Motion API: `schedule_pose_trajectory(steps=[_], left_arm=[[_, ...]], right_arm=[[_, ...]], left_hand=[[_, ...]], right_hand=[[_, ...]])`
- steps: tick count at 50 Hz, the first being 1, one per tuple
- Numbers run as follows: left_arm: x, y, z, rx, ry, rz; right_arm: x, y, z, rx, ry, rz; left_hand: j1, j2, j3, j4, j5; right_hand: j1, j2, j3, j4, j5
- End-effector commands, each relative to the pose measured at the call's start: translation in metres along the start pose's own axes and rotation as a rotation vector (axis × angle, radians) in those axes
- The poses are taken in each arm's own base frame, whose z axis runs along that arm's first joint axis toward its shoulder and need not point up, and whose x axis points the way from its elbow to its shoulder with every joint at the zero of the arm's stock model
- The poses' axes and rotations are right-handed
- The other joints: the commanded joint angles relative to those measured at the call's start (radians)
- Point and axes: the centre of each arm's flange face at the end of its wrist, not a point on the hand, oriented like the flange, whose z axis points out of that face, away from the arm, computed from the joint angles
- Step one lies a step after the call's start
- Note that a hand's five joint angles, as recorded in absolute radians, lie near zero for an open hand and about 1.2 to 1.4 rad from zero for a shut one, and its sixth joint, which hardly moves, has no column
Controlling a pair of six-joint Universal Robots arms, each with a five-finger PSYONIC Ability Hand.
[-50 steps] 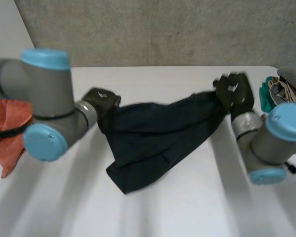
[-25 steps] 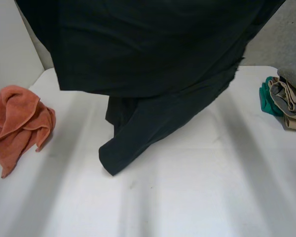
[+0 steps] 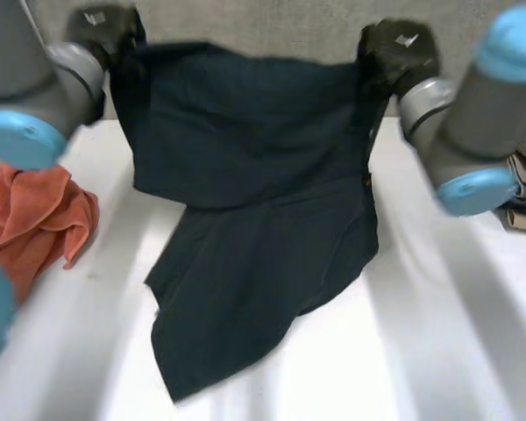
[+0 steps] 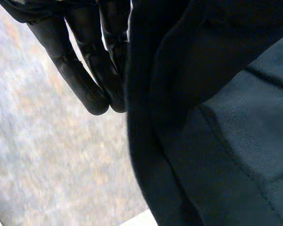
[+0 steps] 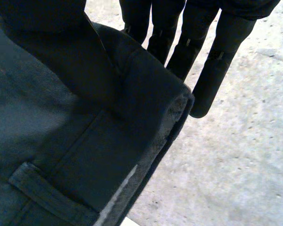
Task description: Fold the laundry.
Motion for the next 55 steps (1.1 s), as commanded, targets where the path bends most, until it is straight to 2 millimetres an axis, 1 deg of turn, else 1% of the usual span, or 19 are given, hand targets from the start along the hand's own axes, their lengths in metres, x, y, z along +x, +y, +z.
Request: schedule_pose_trajectory(steps=[1, 5, 6, 7, 8, 13, 17, 21, 24, 26, 28, 29, 31, 32, 35, 36, 39, 45, 55], left_arm=[[-0.022, 0.085, 0.045, 0.033, -0.108, 0.114], [-0.039, 0.090, 0.052, 0.070, -0.195, 0.117], [-0.039, 0.090, 0.053, 0.084, -0.188, 0.111], [-0.037, 0.089, 0.054, 0.088, -0.174, 0.109], [-0.029, 0.083, 0.053, 0.106, -0.123, 0.106], [-0.008, 0.063, 0.041, 0.106, 0.027, 0.122], [-0.018, 0.048, 0.033, 0.098, -0.001, 0.132], [-0.027, 0.031, 0.013, 0.031, -0.074, 0.148], [-0.028, 0.016, -0.023, -0.090, -0.107, 0.150], [-0.024, 0.014, -0.042, -0.158, -0.098, 0.152], [-0.015, 0.012, -0.073, -0.265, -0.061, 0.147], [-0.010, 0.014, -0.096, -0.344, -0.030, 0.145], [-0.003, 0.019, -0.117, -0.423, 0.011, 0.143], [0.006, 0.026, -0.140, -0.506, 0.066, 0.143], [0.018, 0.039, -0.171, -0.612, 0.146, 0.137], [0.027, 0.051, -0.190, -0.671, 0.202, 0.131], [0.040, 0.077, -0.220, -0.755, 0.287, 0.126], [0.055, 0.106, -0.247, -0.809, 0.350, 0.129], [0.065, 0.125, -0.233, -0.760, 0.308, 0.156]], right_arm=[[-0.032, 0.073, 0.024, 0.143, 0.008, -0.045], [-0.037, 0.092, 0.037, 0.268, 0.018, -0.102], [-0.037, 0.095, 0.043, 0.316, 0.031, -0.123], [-0.037, 0.097, 0.045, 0.337, 0.038, -0.132], [-0.037, 0.098, 0.049, 0.351, 0.051, -0.144], [-0.024, 0.084, 0.055, 0.292, 0.087, -0.128], [-0.015, 0.057, 0.048, 0.200, 0.069, -0.082], [-0.009, 0.029, 0.033, 0.079, -0.002, -0.103], [0.002, 0.008, 0.009, -0.062, -0.076, -0.138], [0.007, 0.005, -0.003, -0.126, -0.108, -0.156], [0.013, 0.004, -0.021, -0.216, -0.151, -0.182], [0.020, 0.007, -0.033, -0.276, -0.175, -0.200], [0.024, 0.012, -0.044, -0.328, -0.196, -0.209], [0.028, 0.020, -0.055, -0.385, -0.221, -0.219], [0.031, 0.043, -0.080, -0.499, -0.279, -0.223], [0.031, 0.049, -0.085, -0.520, -0.298, -0.226], [0.027, 0.073, -0.107, -0.595, -0.388, -0.249], [0.017, 0.109, -0.130, -0.591, -0.550, -0.300], [0.000, 0.152, -0.116, -0.444, -0.548, -0.301]], left_hand=[[0.246, 0.198, 0.206, 0.198, 0.211], [0.246, 0.198, 0.206, 0.198, 0.211], [0.078, 0.029, 0.037, 0.029, 0.043], [-0.232, -0.280, -0.272, -0.280, -0.267], [-0.975, -1.024, -1.016, -1.024, -1.011], [-0.975, -1.024, -1.016, -1.024, -1.011], [-0.975, -1.024, -1.016, -1.024, -1.011], [-0.975, -1.024, -1.016, -1.024, -1.011], [-0.975, -1.024, -1.016, -1.024, -1.011], [-0.975, -1.024, -1.016, -1.024, -1.011], [-0.975, -1.024, -1.016, -1.024, -1.011], [-0.975, -1.024, -1.016, -1.024, -1.011], [-0.975, -1.024, -1.016, -1.024, -1.011], [-0.975, -1.024, -1.016, -1.024, -1.011], [-0.975, -1.024, -1.016, -1.024, -1.011], [-0.914, -0.962, -0.954, -0.962, -0.949], [-0.784, -0.833, -0.825, -0.833, -0.819], [-0.804, -0.853, -0.845, -0.853, -0.840], [-0.975, -1.024, -1.016, -1.024, -1.011]], right_hand=[[0.271, 0.227, 0.208, 0.197, 0.219], [0.259, 0.215, 0.196, 0.185, 0.207], [-0.264, -0.308, -0.327, -0.338, -0.316], [-0.612, -0.657, -0.675, -0.686, -0.664], [-0.951, -0.995, -1.013, -1.024, -1.003], [-0.951, -0.995, -1.013, -1.024, -1.003], [-0.951, -0.995, -1.013, -1.024, -1.003], [-0.951, -0.995, -1.013, -1.024, -1.003], [-0.951, -0.995, -1.013, -1.024, -1.003], [-0.951, -0.995, -1.013, -1.024, -1.003], [-0.951, -0.995, -1.013, -1.024, -1.003], [-0.951, -0.995, -1.013, -1.024, -1.003], [-0.951, -0.995, -1.013, -1.024, -1.003], [-0.910, -0.954, -0.973, -0.984, -0.962], [-0.798, -0.843, -0.861, -0.872, -0.850], [-0.780, -0.825, -0.843, -0.854, -0.833], [-0.687, -0.731, -0.750, -0.760, -0.739], [-0.592, -0.637, -0.655, -0.666, -0.645], [-0.601, -0.645, -0.664, -0.675, -0.653]])
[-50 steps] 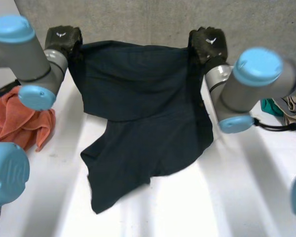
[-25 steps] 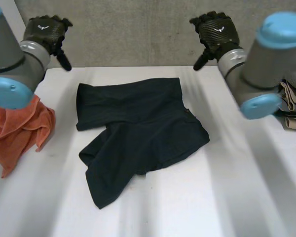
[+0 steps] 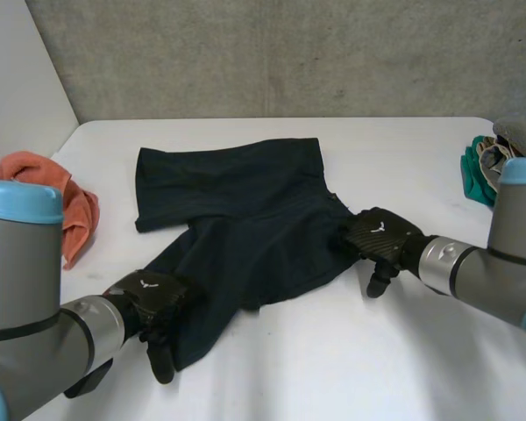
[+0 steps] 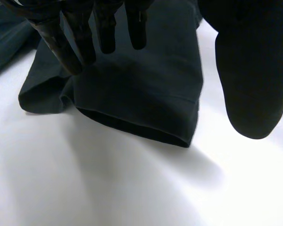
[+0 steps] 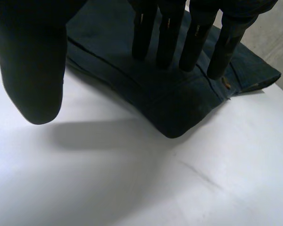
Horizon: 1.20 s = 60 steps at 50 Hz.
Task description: Fold the laundry.
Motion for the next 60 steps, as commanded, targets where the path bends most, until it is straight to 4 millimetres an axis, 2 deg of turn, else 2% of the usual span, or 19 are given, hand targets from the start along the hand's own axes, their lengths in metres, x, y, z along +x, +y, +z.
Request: schedule_pose_trajectory(steps=[1, 9, 13, 14, 17, 20, 21, 27, 30, 32, 34, 37, 38, 43, 47, 52, 56, 59, 60], left_arm=[[0.004, -0.002, 0.019, 0.009, -0.029, 0.020], [0.006, -0.001, 0.051, 0.014, -0.092, 0.076], [0.011, -0.001, 0.060, 0.027, -0.118, 0.127], [0.012, -0.001, 0.062, 0.031, -0.131, 0.145], [0.015, -0.002, 0.065, 0.049, -0.154, 0.171], [0.021, -0.004, 0.064, 0.074, -0.178, 0.206], [0.024, -0.006, 0.063, 0.094, -0.191, 0.218], [0.022, -0.023, 0.049, 0.190, -0.253, 0.221], [0.021, -0.035, 0.025, 0.258, -0.235, 0.227], [0.022, -0.039, 0.014, 0.278, -0.218, 0.244], [0.023, -0.037, 0.001, 0.261, -0.185, 0.277], [0.022, -0.032, -0.011, 0.216, -0.156, 0.313], [0.021, -0.028, -0.017, 0.180, -0.135, 0.339], [0.022, -0.015, -0.026, 0.069, -0.056, 0.382], [0.024, -0.010, -0.031, 0.020, -0.006, 0.381], [0.014, -0.024, -0.016, 0.055, -0.038, 0.361], [-0.012, -0.067, 0.014, 0.201, -0.132, 0.317], [-0.023, -0.091, 0.031, 0.272, -0.176, 0.302], [-0.030, -0.106, 0.043, 0.314, -0.203, 0.288]], right_arm=[[-0.002, 0.010, 0.030, 0.100, 0.057, -0.021], [0.004, 0.006, 0.058, 0.165, 0.184, -0.047], [0.005, 0.006, 0.066, 0.169, 0.218, -0.062], [0.006, 0.004, 0.067, 0.172, 0.232, -0.063], [0.009, 0.000, 0.066, 0.172, 0.251, -0.061], [0.010, -0.006, 0.060, 0.169, 0.261, -0.048], [0.010, -0.010, 0.054, 0.167, 0.260, -0.040], [0.008, -0.023, 0.022, 0.098, 0.234, -0.015], [0.013, -0.028, -0.013, -0.013, 0.213, -0.023], [0.015, -0.029, -0.028, -0.066, 0.203, -0.036], [0.013, -0.025, -0.053, -0.184, 0.154, -0.053], [0.005, -0.019, -0.078, -0.311, 0.071, -0.071], [-0.001, -0.017, -0.094, -0.382, -0.001, -0.083], [-0.023, -0.014, -0.117, -0.450, -0.140, -0.124], [-0.034, -0.017, -0.118, -0.426, -0.156, -0.139], [-0.021, -0.030, -0.102, -0.348, -0.066, -0.132], [0.005, -0.050, -0.072, -0.213, 0.082, -0.035], [0.023, -0.056, -0.052, -0.152, 0.169, 0.000], [0.032, -0.058, -0.040, -0.124, 0.218, 0.009]], left_hand=[[-0.077, -0.073, -0.075, -0.065, -0.062], [-0.062, -0.057, -0.060, -0.049, -0.047], [0.055, 0.060, 0.058, 0.068, 0.070], [0.143, 0.148, 0.145, 0.155, 0.158], [0.278, 0.283, 0.280, 0.291, 0.293], [0.767, 0.772, 0.769, 0.780, 0.782], [1.138, 1.143, 1.140, 1.151, 1.153], [1.145, 1.149, 1.147, 1.157, 1.159], [1.145, 1.149, 1.147, 1.157, 1.159], [1.145, 1.149, 1.147, 1.157, 1.159], [1.145, 1.149, 1.147, 1.157, 1.159], [1.145, 1.149, 1.147, 1.157, 1.159], [1.145, 1.149, 1.147, 1.157, 1.159], [1.145, 1.149, 1.147, 1.157, 1.159], [1.145, 1.149, 1.147, 1.157, 1.159], [1.145, 1.149, 1.147, 1.157, 1.159], [1.145, 1.149, 1.147, 1.157, 1.159], [1.145, 1.149, 1.147, 1.157, 1.159], [1.145, 1.149, 1.147, 1.157, 1.159]], right_hand=[[0.064, 0.070, 0.065, 0.060, 0.056], [0.307, 0.314, 0.309, 0.304, 0.300], [0.603, 0.609, 0.604, 0.599, 0.595], [0.933, 0.939, 0.934, 0.929, 0.925], [0.936, 0.943, 0.938, 0.933, 0.929], [0.936, 0.943, 0.938, 0.933, 0.929], [0.936, 0.943, 0.938, 0.933, 0.929], [0.936, 0.943, 0.938, 0.933, 0.929], [0.936, 0.943, 0.938, 0.933, 0.929], [0.936, 0.943, 0.938, 0.933, 0.929], [0.936, 0.943, 0.938, 0.933, 0.929], [0.936, 0.943, 0.938, 0.933, 0.929], [0.936, 0.943, 0.938, 0.933, 0.929], [0.936, 0.943, 0.938, 0.933, 0.929], [0.936, 0.943, 0.938, 0.933, 0.929], [0.936, 0.943, 0.938, 0.933, 0.929], [0.936, 0.943, 0.938, 0.933, 0.929], [0.936, 0.943, 0.938, 0.933, 0.929], [0.936, 0.943, 0.938, 0.933, 0.929]])
